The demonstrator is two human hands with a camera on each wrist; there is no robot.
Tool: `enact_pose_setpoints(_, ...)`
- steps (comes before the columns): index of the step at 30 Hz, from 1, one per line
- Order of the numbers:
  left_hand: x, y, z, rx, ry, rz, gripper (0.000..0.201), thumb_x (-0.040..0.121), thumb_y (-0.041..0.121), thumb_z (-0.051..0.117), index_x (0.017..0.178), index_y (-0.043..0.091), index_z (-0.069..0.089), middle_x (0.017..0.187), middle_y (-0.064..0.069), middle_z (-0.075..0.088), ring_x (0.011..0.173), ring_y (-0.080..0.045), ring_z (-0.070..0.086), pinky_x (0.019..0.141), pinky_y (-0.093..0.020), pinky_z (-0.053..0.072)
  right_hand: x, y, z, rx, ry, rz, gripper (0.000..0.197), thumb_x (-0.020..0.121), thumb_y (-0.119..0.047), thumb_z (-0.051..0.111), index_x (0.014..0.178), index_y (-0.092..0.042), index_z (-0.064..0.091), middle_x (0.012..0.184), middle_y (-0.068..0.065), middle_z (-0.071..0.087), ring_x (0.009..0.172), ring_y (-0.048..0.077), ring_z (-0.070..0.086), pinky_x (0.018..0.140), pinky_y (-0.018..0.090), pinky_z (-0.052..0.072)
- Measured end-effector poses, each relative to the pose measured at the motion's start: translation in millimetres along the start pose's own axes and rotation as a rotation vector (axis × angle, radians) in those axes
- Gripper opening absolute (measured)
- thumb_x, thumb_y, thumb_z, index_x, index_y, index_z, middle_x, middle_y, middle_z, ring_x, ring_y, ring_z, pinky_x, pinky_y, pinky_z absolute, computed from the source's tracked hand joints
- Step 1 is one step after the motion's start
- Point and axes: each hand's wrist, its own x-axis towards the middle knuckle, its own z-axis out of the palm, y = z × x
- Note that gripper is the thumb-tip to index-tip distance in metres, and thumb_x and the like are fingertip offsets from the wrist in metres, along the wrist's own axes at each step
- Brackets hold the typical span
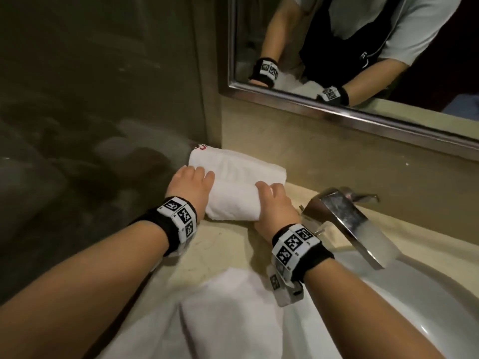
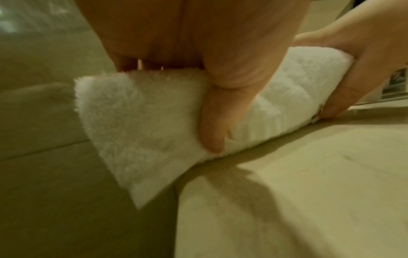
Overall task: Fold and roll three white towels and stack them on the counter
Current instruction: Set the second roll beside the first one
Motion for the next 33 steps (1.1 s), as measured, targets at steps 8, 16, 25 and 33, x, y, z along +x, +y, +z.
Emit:
enact_pose_setpoints(8, 4.8, 3.7, 14.2, -0.059, 0.011, 0.003, 0.066, 0.084, 0.016, 0.045, 0.141, 0.010, 0.014, 0.139, -0.016, 0.030, 0.126, -0.034, 0.032, 0.112, -0.042, 0.019, 0.5, 2.8, 4.9, -0.067, -0.044, -0.012, 0.081, 0.076, -0.029, 0.067, 0.138, -0.031, 0.013, 0.140, 0.008, 0.017, 0.113, 0.033, 0.041, 0.083, 0.040, 0.046)
enact_pose_setpoints(16, -78.2, 1.7, 0.8, -0.336, 0.001, -0.020, 0.071, 0.080, 0.037, 0.058, 0.140, 0.022, 0.022, 0.143, -0.006, 0.027, 0.134, -0.028, 0.024, 0.112, -0.039, 0.018, -94.6, 2.1, -32.4, -0.096, 0.036, -0.401, 0.072, 0.079, -0.054, 0.057, 0.139, -0.023, 0.030, 0.142, 0.010, 0.034, 0.128, 0.027, 0.035, 0.107, 0.043, 0.035)
enact_pose_setpoints(25, -275.6, 46.1, 41.4, -0.377, -0.376, -0.021, 0.104, 0.058, 0.078, 0.054, 0.141, 0.028, 0.015, 0.143, -0.007, 0.029, 0.131, -0.029, 0.030, 0.107, -0.041, 0.029, -200.3, 3.9, 44.0, -0.300, -0.460, -0.569, 0.094, 0.067, -0.043, 0.070, 0.140, -0.038, 0.011, 0.148, 0.004, 0.013, 0.127, 0.030, 0.032, 0.098, 0.040, 0.039)
enact_pose_setpoints(33, -312.3, 111.3, 34.7, -0.547, -0.333, -0.105, 0.052, 0.090, 0.034, 0.048, 0.136, 0.019, 0.029, 0.132, -0.012, 0.048, 0.118, -0.031, 0.047, 0.098, -0.040, 0.040, -232.0, 24.3, 30.6, -0.200, -0.361, -0.531, 0.050, 0.084, -0.039, 0.057, 0.128, -0.025, 0.039, 0.120, 0.006, 0.045, 0.097, 0.032, 0.057, 0.075, 0.033, 0.041)
